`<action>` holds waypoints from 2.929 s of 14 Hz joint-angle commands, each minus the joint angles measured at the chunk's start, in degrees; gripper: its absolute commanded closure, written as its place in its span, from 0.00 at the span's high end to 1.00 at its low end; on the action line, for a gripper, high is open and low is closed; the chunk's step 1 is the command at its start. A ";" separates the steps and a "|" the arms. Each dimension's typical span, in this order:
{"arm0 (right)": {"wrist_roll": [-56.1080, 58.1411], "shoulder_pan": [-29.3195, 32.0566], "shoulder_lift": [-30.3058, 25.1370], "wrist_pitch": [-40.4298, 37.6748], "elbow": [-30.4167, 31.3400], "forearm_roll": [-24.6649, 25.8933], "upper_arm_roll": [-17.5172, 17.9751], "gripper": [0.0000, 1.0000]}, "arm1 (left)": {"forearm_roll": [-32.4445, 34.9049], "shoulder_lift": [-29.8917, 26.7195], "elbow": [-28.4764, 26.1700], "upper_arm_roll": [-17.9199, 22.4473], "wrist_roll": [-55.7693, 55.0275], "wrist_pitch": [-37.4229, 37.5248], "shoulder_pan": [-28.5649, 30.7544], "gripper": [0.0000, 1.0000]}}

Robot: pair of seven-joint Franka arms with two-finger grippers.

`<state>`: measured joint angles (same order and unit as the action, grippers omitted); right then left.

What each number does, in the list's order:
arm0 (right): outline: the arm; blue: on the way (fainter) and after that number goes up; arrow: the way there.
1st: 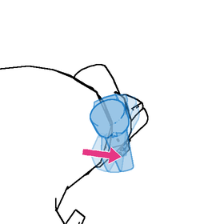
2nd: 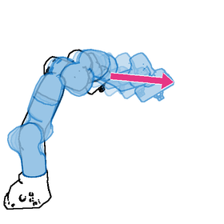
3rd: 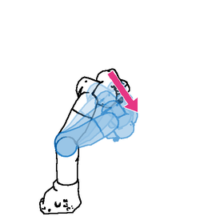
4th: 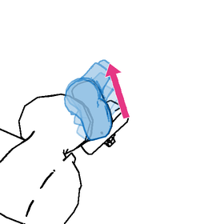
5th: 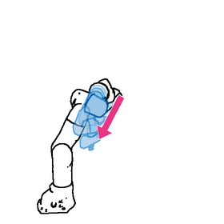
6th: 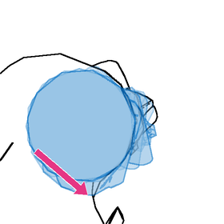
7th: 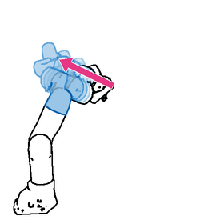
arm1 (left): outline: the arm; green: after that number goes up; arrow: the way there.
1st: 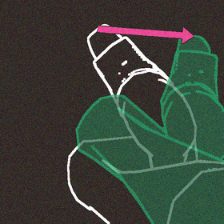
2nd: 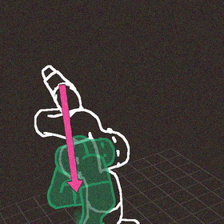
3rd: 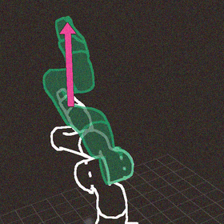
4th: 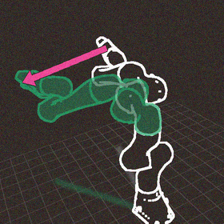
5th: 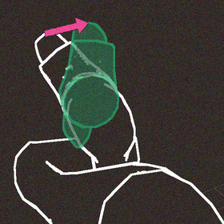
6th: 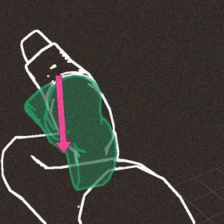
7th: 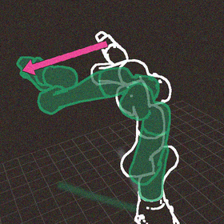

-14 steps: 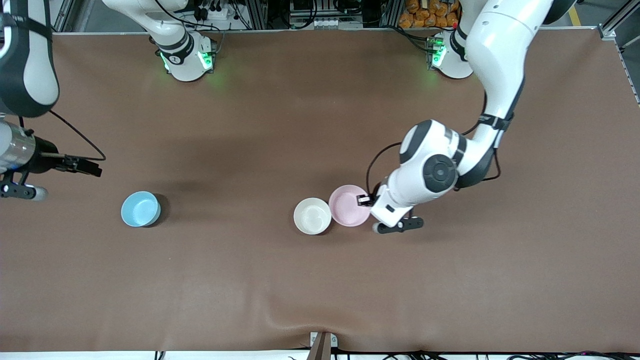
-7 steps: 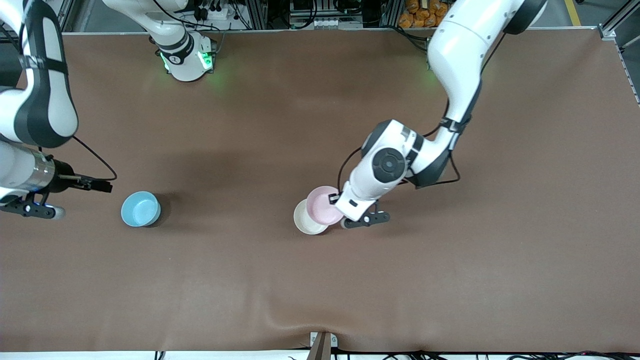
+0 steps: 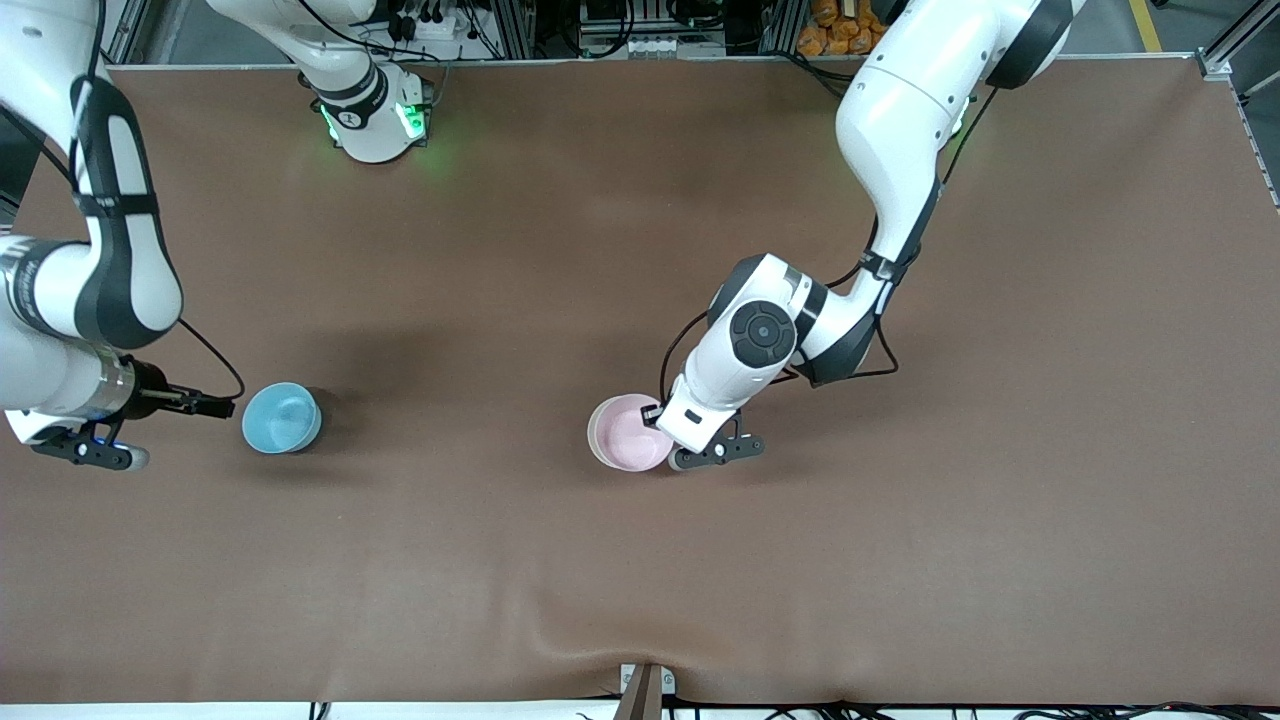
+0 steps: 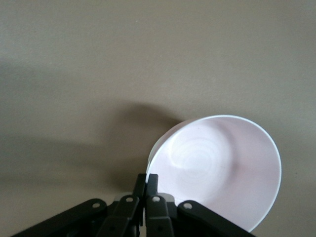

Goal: Stack pink and blue bowls on white bowl
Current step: 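Carry the pink bowl onto the white bowl while the right gripper reaches the blue bowl, then lower the pink bowl into the white bowl while the right gripper grasps the blue bowl, then carry the blue bowl toward the pink bowl while the left gripper withdraws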

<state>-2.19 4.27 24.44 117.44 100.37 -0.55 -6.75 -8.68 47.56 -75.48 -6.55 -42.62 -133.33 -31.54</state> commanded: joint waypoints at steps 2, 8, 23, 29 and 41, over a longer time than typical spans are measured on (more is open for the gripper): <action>1.22 1.53 4.55 5.32 0.34 0.99 0.60 1.00 | -0.81 1.83 2.62 0.75 -1.93 -0.35 -1.77 0.00; 1.84 2.06 6.49 15.45 7.55 0.72 0.69 1.00 | -0.63 2.45 2.45 0.84 -2.38 -0.53 -2.48 0.00; 1.84 1.62 1.67 12.38 8.08 -3.93 0.86 0.00 | -0.37 2.19 2.18 1.97 -2.47 -0.26 -2.30 1.00; 0.96 0.75 -2.55 4.47 5.89 -11.65 4.64 0.00 | 9.29 -4.49 2.27 4.70 -1.06 7.03 -1.34 1.00; -36.11 -27.88 -3.17 4.81 -0.17 -19.98 4.56 0.00 | 9.48 -17.15 2.09 4.71 16.51 24.68 11.93 1.00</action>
<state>-34.29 -18.85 21.48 122.16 101.64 -16.21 -1.22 -0.16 33.11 -72.25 -1.38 -27.79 -111.88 -21.20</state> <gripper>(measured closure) 0.969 0.000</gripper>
